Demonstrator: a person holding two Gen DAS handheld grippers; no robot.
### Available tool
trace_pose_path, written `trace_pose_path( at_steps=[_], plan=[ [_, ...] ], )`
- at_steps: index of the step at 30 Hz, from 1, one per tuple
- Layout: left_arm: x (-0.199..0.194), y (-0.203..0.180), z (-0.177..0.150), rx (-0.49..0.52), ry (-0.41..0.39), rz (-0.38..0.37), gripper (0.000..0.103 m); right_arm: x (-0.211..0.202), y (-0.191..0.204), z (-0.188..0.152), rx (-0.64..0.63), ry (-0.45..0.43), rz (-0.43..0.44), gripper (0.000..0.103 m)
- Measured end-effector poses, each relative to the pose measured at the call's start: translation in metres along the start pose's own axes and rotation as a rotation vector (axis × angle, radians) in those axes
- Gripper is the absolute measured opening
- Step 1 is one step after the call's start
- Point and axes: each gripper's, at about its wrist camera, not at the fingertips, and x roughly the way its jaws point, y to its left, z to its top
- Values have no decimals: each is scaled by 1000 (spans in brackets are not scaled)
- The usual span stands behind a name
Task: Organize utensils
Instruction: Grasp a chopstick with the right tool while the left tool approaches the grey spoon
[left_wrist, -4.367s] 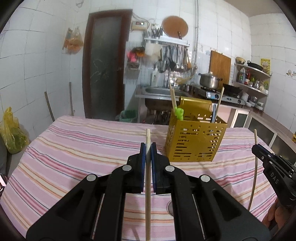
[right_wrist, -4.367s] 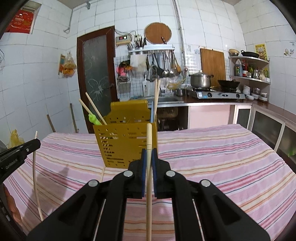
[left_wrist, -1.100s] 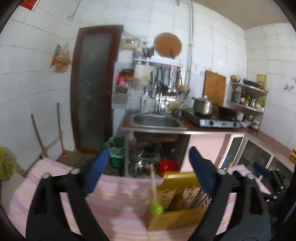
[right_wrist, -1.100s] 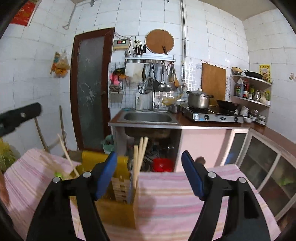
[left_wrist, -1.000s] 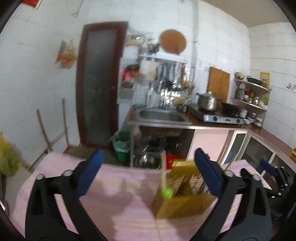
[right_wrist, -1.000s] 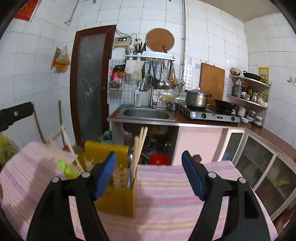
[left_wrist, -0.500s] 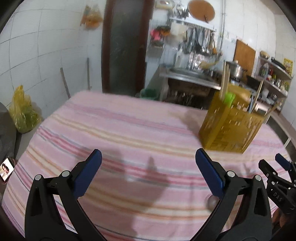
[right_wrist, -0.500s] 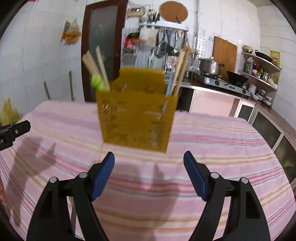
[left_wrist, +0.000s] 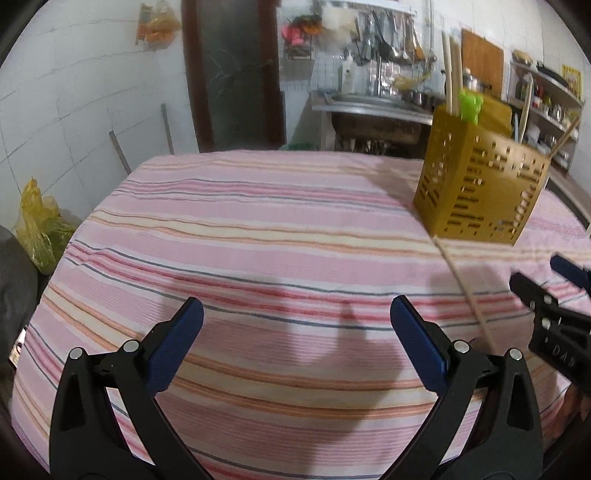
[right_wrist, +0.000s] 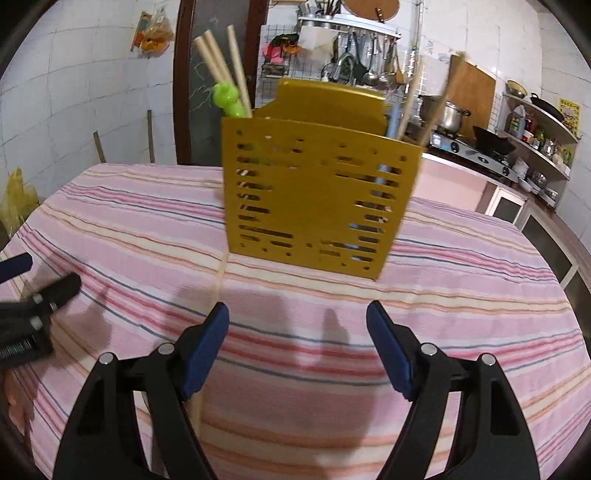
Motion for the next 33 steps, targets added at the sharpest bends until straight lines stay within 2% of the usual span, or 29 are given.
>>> trace_pose_path(
  at_steps=[9,14,16,18,22,26,33],
  plan=[
    [6,1,-2,30,46,37,98,42,39,18,-86,113,28,72],
    [12,11,0,12,69,60,98,61,55,28,-113,188,61,41],
    [12,14,0,-4,72,53,98,65,56,30,-98,208,92,18],
    [11,15,1,-24,73,28,98,65,56,29,-83,217,103,7],
    [5,12,0,-67,73,-43,98,45,40,22,-45,189,118,6],
    [-3,-4,2,-81,75,-77,98,20,-8,15,23,161,90,6],
    [-13,-59,-3,-1,113,-113,98,-5,-74,-16,117,186,-4,6]
  ],
)
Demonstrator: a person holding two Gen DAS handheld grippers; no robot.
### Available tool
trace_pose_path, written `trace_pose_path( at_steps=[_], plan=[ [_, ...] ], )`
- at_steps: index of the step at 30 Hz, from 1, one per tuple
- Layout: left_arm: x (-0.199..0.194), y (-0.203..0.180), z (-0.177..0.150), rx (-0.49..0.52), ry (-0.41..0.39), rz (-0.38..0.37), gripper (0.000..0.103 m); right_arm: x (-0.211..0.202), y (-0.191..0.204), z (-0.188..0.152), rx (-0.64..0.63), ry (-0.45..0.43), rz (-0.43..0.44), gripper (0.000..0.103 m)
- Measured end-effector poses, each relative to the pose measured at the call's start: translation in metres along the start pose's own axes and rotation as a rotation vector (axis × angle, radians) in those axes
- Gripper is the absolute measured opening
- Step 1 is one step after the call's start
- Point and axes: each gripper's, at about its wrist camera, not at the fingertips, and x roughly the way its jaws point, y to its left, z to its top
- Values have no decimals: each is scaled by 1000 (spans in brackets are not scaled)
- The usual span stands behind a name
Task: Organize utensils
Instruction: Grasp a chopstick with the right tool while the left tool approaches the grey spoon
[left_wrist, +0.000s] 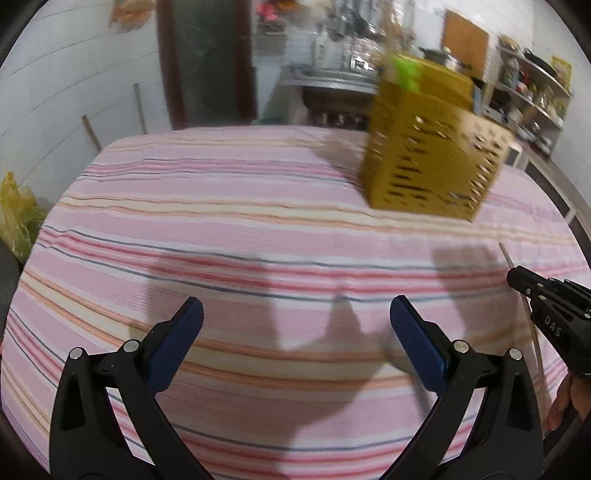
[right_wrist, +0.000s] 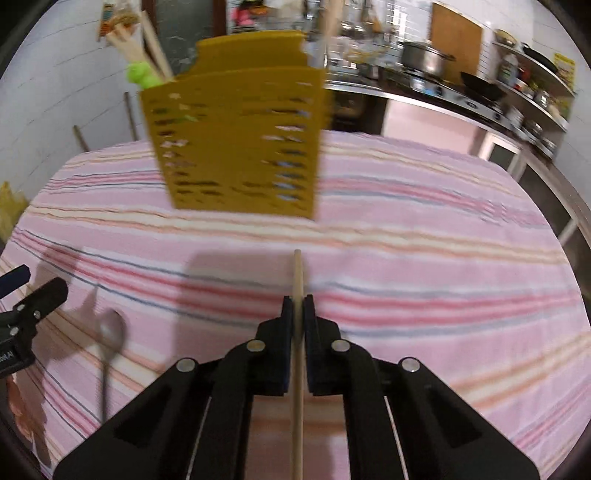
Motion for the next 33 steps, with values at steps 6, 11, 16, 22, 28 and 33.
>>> trace_pose_path(
  at_steps=[6,11,16,22,28,33],
  plan=[
    [11,-40,-10,21,67,6,97,2,-30,-12,58,-6,1,6],
    [16,-53,-18,30,89,9,86,7,-35,-21,60,1,23,6],
    [24,-64,-23,41,119,12,76,7,-34,-21,38,8,14,7],
    [24,-66,-23,41,129,-6,59,7,-33,-20,38,25,4,7],
    [26,-69,-16,49,148,-21,38,10,-30,-16,37,52,-14,7],
    [27,-75,-15,120,141,-19,35,16,-33,-10,37,80,4,7]
  ],
)
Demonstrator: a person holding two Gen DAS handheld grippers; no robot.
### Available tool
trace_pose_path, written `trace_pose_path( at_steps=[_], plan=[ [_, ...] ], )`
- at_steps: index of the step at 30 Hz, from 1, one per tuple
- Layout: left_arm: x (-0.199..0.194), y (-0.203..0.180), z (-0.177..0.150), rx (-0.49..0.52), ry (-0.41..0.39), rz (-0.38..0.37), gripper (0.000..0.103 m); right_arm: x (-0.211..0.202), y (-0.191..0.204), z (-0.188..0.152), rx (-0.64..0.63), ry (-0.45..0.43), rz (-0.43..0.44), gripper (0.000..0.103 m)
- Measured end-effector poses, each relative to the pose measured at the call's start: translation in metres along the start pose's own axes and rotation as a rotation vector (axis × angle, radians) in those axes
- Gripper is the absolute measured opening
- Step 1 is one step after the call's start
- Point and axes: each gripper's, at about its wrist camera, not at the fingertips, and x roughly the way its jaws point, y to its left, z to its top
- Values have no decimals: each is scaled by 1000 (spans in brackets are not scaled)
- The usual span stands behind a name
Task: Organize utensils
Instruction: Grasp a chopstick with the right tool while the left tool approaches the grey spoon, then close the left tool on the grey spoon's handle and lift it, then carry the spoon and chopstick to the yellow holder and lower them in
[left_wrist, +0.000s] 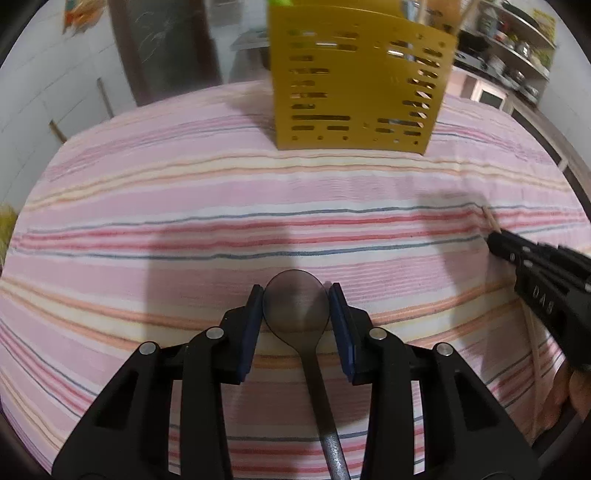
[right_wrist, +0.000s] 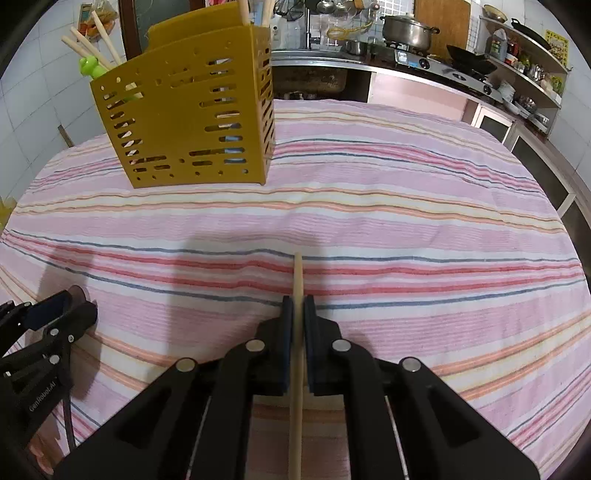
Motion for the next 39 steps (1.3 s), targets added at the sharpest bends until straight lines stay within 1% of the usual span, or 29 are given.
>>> trace_pose_path(
  at_steps=[5,8,15,18,20,25,30,33,35,39],
  plan=[
    [0,5,2,5,-12,-29,35,-1,-2,-1,10,-16,13,6],
    [-2,7,1,0,-28,-39,35,-6,-2,-2,23,-43,22,6],
    [-15,18,0,-29,-84,-60,35,-33,-4,-2,68,-183,54,6],
    [-28,23,0,-46,-142,-55,35,-43,-3,-2,76,-240,67,6],
    [-35,27,1,-55,-178,-48,35,-50,-2,-1,74,-279,60,6],
    [-60,35,2,-73,-274,-42,35,-74,5,-1,65,-393,74,6],
    [-84,36,1,-54,-367,-23,35,-94,12,-4,45,-486,78,6],
    [-96,37,-1,-47,-409,-23,35,-106,16,-5,32,-541,72,6],
    [-105,38,-2,-43,-441,-14,35,-113,19,-5,15,-572,51,6],
    [-116,41,0,-52,-471,-14,35,-118,20,-3,6,-585,49,6]
  ],
)
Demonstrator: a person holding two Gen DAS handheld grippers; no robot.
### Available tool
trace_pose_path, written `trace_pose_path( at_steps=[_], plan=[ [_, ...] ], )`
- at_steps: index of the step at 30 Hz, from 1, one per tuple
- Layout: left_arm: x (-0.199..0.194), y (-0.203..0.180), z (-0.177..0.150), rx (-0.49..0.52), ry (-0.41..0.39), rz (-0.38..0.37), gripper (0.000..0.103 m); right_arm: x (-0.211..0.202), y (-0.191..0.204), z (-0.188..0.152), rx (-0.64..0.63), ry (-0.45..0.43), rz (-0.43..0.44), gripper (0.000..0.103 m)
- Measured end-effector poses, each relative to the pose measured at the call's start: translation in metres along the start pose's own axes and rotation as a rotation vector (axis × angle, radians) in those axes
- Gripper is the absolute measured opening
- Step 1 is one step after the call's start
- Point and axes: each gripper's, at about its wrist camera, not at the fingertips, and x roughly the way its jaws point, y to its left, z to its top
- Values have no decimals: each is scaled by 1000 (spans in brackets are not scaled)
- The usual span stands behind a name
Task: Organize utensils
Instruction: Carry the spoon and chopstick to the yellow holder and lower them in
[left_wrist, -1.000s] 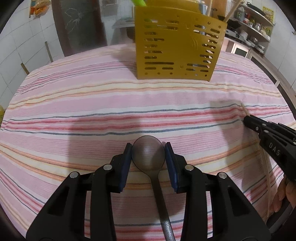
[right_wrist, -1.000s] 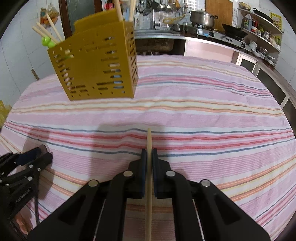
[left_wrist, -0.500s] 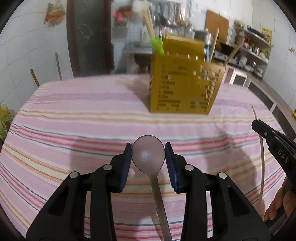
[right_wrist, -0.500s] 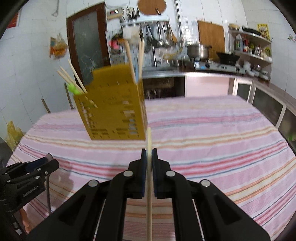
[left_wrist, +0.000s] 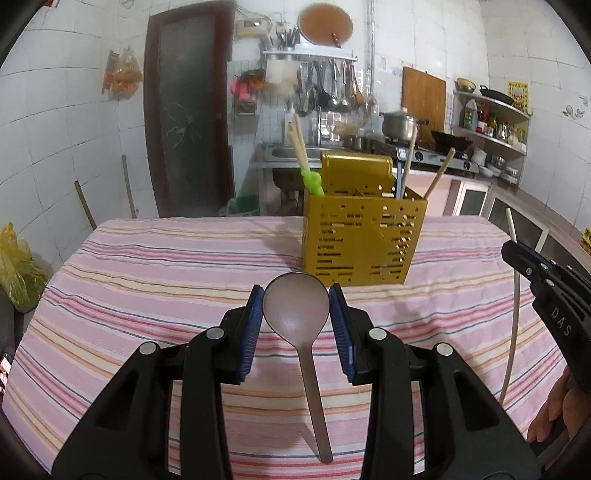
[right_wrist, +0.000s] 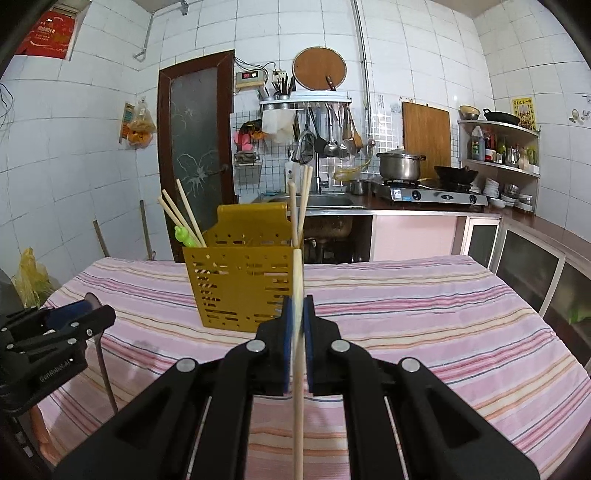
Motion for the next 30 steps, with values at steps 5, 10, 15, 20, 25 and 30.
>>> trace_pose_path(
  at_steps=[5,10,15,20,25,30],
  plan=[
    [-4,7,6,3,-19,2,35,-8,-3,12,12,-37,2,6],
    [-9,15,16,-3,-45,-1,35,-13,2,27,-5,-83,-9,6],
    [-10,15,24,-1,-62,-8,35,-9,8,34,-21,-101,-16,6],
    [-9,19,32,7,-76,-12,35,-6,10,41,-23,-108,-21,4],
    [-3,23,36,-1,-72,-18,35,7,9,44,-16,-74,-21,4],
    [7,26,37,6,-51,-21,35,30,3,35,-8,23,-15,4]
  ],
)
